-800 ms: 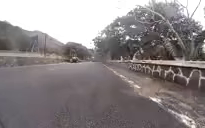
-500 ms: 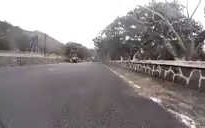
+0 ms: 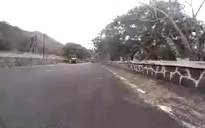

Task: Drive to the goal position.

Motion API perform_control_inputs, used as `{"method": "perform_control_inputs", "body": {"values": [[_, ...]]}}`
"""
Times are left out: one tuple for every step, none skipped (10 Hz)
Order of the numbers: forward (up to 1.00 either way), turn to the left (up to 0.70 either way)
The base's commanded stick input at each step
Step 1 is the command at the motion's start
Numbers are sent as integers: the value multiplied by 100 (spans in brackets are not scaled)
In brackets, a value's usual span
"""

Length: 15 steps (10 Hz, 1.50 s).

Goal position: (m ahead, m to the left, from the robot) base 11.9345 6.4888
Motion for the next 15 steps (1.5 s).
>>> {"method": "perform_control_inputs", "body": {"values": [[70,6],[70,0],[70,0],[70,25],[70,14],[70,2],[70,9],[70,21],[70,27],[70,27],[70,0],[70,0],[70,0],[70,0],[70,0]]}}
